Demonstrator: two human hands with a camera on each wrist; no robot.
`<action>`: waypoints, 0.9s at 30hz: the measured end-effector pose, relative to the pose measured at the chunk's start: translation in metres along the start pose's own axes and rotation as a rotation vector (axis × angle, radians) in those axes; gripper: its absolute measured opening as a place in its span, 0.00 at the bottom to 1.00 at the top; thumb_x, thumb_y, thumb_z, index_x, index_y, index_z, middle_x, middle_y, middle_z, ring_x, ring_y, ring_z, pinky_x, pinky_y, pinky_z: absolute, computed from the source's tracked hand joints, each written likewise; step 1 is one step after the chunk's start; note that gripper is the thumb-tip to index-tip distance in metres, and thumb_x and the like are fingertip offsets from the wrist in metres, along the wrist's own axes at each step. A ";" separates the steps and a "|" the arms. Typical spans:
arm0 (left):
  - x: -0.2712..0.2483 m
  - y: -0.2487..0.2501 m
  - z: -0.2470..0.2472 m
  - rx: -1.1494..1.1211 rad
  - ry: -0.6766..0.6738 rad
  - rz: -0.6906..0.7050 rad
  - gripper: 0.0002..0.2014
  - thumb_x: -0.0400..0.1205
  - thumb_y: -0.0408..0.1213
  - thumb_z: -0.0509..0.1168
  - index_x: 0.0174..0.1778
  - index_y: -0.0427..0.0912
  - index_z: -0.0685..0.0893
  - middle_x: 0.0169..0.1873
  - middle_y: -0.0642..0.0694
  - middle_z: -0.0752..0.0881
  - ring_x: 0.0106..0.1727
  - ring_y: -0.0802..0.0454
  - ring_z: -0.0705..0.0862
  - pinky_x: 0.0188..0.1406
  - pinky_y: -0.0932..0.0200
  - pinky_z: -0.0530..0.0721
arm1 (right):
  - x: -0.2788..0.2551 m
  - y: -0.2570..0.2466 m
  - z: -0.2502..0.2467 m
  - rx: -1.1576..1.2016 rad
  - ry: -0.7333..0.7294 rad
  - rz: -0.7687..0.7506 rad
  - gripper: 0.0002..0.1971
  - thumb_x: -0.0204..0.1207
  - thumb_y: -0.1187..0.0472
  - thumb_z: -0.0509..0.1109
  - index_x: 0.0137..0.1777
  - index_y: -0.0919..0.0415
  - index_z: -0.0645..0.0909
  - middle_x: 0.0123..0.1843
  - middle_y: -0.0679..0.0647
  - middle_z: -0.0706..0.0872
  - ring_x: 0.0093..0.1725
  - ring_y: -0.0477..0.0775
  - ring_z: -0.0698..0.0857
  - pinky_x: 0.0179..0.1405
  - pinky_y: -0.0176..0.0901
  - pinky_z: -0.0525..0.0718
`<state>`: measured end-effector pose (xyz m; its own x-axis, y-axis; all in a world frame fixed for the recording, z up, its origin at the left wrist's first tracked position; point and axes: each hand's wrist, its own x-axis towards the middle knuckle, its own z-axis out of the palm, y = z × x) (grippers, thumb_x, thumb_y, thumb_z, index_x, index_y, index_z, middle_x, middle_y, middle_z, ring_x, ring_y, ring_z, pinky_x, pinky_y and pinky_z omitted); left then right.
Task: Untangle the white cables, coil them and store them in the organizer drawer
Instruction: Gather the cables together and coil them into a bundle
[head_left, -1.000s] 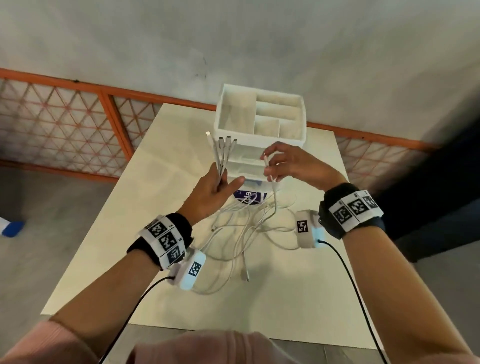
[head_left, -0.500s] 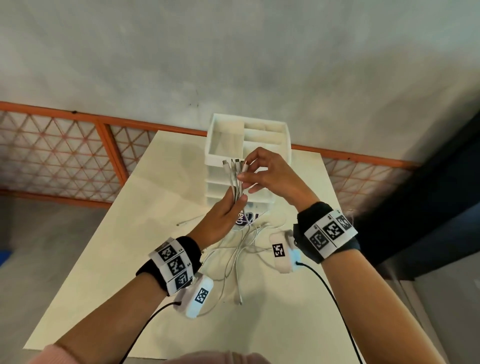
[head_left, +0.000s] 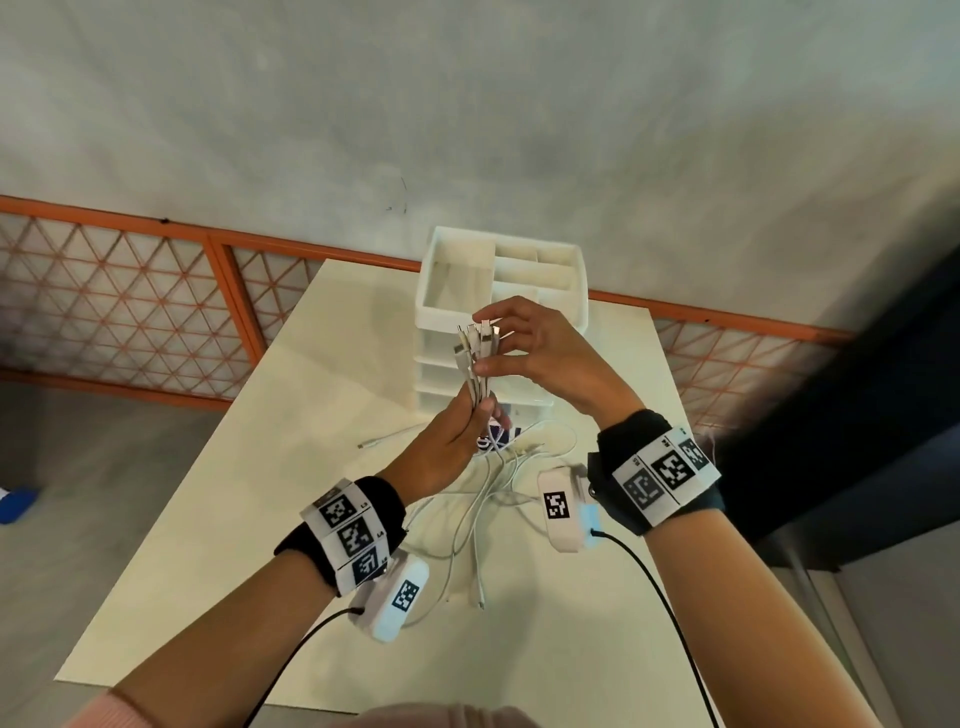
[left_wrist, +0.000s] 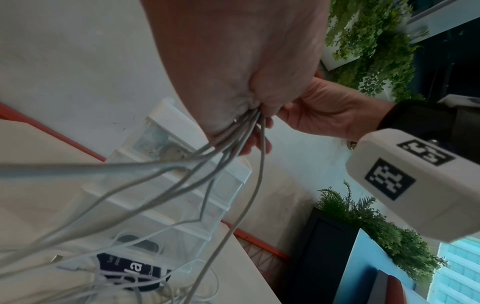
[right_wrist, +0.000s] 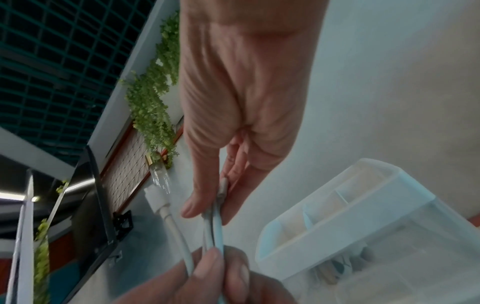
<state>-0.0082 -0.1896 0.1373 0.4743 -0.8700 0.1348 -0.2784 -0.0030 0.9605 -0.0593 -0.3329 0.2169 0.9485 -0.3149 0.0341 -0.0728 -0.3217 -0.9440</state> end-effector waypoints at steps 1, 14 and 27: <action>0.001 -0.001 -0.002 -0.008 -0.009 -0.009 0.10 0.89 0.38 0.46 0.48 0.45 0.72 0.45 0.49 0.82 0.40 0.68 0.79 0.45 0.69 0.77 | 0.000 0.000 0.000 -0.008 0.007 -0.003 0.30 0.63 0.69 0.82 0.65 0.61 0.76 0.54 0.57 0.86 0.48 0.51 0.87 0.49 0.35 0.84; 0.000 0.020 -0.024 -0.212 0.007 0.051 0.11 0.86 0.45 0.49 0.46 0.45 0.72 0.33 0.50 0.79 0.34 0.54 0.78 0.43 0.57 0.81 | -0.016 0.056 0.042 0.073 -0.550 0.265 0.20 0.71 0.72 0.75 0.64 0.66 0.78 0.61 0.55 0.85 0.64 0.46 0.83 0.70 0.36 0.76; -0.005 0.043 -0.070 -0.259 0.371 0.091 0.19 0.83 0.43 0.66 0.29 0.46 0.65 0.21 0.53 0.60 0.19 0.57 0.57 0.18 0.66 0.59 | -0.013 0.116 0.010 -0.532 -0.102 0.113 0.11 0.69 0.58 0.79 0.33 0.56 0.79 0.36 0.49 0.75 0.40 0.49 0.76 0.40 0.33 0.69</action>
<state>0.0357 -0.1511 0.1954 0.7376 -0.6256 0.2543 -0.1372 0.2299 0.9635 -0.0768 -0.3570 0.1037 0.9490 -0.2936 -0.1145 -0.2960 -0.7061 -0.6432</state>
